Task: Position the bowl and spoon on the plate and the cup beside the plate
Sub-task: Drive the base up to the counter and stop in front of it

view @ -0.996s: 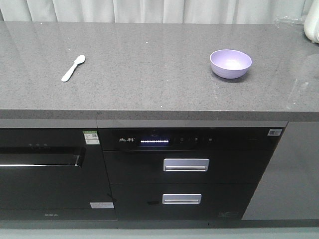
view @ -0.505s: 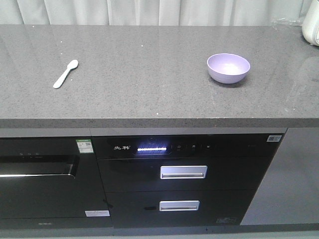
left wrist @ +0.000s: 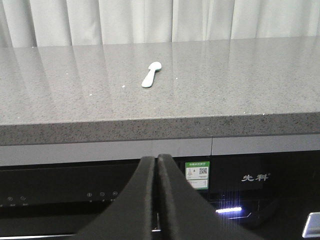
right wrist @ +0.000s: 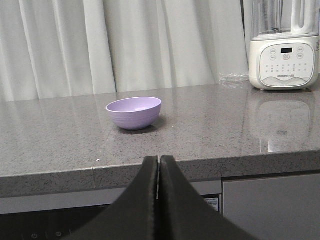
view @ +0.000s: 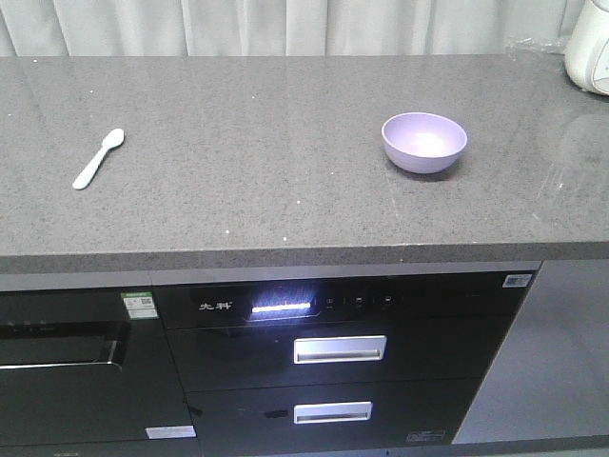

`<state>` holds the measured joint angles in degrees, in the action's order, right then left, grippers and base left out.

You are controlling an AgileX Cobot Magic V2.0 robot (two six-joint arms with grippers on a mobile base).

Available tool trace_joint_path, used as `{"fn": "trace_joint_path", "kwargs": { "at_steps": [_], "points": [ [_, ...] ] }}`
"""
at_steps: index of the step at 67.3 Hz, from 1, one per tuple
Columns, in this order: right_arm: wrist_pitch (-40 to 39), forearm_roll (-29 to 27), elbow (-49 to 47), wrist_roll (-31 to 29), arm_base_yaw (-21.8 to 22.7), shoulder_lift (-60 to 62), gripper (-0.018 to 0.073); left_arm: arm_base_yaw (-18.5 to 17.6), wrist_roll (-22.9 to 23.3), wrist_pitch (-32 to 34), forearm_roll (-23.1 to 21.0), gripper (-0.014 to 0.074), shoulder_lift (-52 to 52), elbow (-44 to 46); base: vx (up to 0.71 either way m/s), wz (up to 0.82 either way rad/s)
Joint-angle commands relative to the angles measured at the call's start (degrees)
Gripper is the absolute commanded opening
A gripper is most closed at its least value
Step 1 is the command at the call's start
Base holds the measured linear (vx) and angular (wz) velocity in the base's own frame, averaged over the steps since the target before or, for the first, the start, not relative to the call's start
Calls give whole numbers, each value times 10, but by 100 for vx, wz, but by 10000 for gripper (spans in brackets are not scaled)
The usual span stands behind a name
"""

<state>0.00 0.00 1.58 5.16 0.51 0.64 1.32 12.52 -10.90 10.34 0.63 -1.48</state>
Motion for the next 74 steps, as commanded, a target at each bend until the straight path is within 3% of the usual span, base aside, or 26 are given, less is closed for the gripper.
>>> {"fn": "trace_joint_path", "kwargs": {
  "at_steps": [1, 74],
  "points": [
    [-39, 0, 2, -4, 1, 6, -6, 0, 6, 42, 0, -6, 8, 5, 10, -6],
    [-39, 0, 2, -4, 1, 6, -6, 0, 6, 42, 0, -6, 8, 5, 9, 0]
  ]
}}
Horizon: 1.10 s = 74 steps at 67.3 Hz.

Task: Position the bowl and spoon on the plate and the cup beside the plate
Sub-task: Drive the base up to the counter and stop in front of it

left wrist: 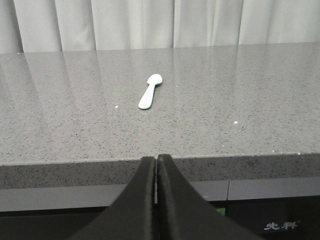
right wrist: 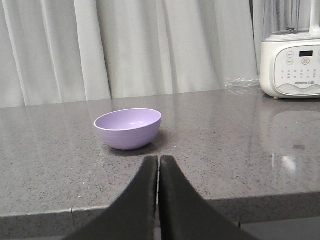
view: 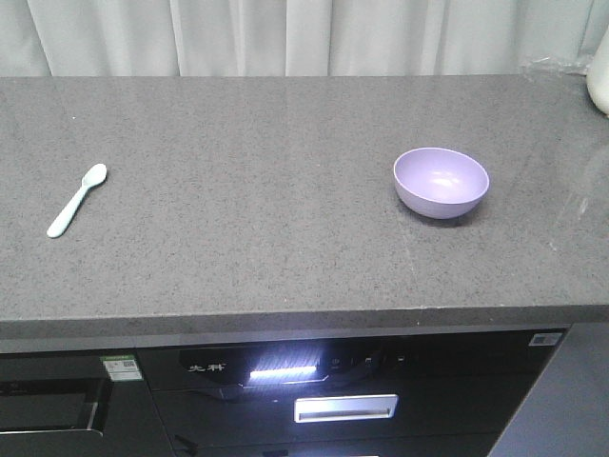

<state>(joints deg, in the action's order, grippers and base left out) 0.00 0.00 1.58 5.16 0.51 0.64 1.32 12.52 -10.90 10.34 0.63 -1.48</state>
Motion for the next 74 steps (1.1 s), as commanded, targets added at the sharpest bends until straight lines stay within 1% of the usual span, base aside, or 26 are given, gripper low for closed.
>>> {"fn": "trace_joint_path", "kwargs": {
  "at_steps": [1, 74],
  "points": [
    [-39, 0, 2, -4, 1, 6, -6, 0, 6, 42, 0, -6, 8, 5, 9, 2],
    [-39, 0, 2, -4, 1, 6, -6, 0, 6, 42, 0, -6, 8, 5, 7, 0]
  ]
}}
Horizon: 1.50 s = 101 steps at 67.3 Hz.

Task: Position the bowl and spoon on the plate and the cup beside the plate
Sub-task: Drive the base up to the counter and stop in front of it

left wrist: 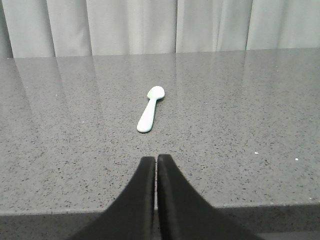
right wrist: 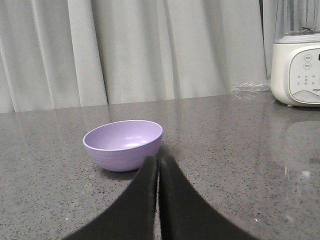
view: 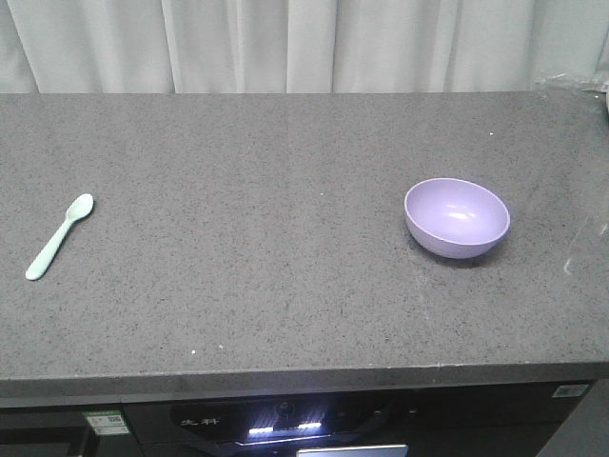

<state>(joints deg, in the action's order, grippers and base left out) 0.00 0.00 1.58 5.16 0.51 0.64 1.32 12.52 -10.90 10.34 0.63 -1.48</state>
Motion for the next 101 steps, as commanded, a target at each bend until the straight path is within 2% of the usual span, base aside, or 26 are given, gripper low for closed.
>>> {"fn": "trace_joint_path", "kwargs": {
  "at_steps": [1, 101],
  "points": [
    [-39, 0, 2, -4, 1, 6, -6, 0, 6, 42, 0, -6, 8, 5, 5, 1],
    [-39, 0, 2, -4, 1, 6, -6, 0, 6, 42, 0, -6, 8, 5, 3, 1]
  ]
}}
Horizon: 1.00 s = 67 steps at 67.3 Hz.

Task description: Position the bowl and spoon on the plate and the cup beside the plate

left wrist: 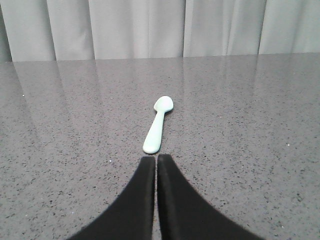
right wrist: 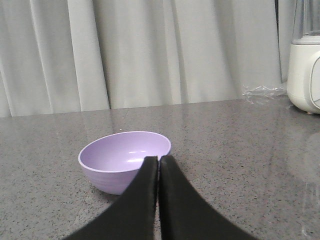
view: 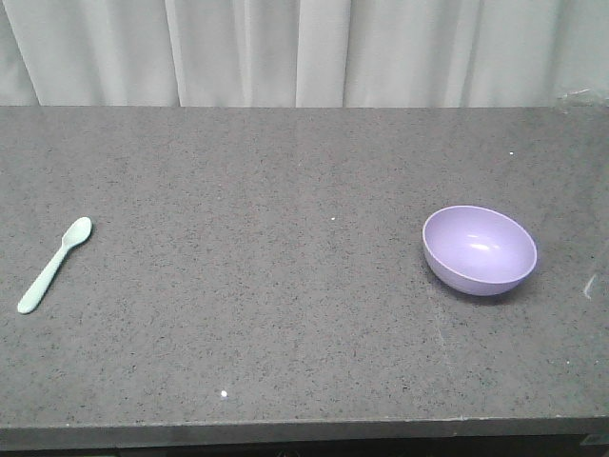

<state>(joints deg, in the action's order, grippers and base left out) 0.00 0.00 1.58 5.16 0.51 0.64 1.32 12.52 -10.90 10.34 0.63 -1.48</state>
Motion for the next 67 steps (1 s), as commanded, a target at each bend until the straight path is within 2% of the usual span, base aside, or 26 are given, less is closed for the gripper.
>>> {"fn": "trace_joint_path", "kwargs": {
  "at_steps": [1, 67],
  "points": [
    [-39, 0, 2, -4, 1, 6, -6, 0, 6, 42, 0, -6, 8, 5, 2, 1],
    [-39, 0, 2, -4, 1, 6, -6, 0, 6, 42, 0, -6, 8, 5, 1, 0]
  ]
}}
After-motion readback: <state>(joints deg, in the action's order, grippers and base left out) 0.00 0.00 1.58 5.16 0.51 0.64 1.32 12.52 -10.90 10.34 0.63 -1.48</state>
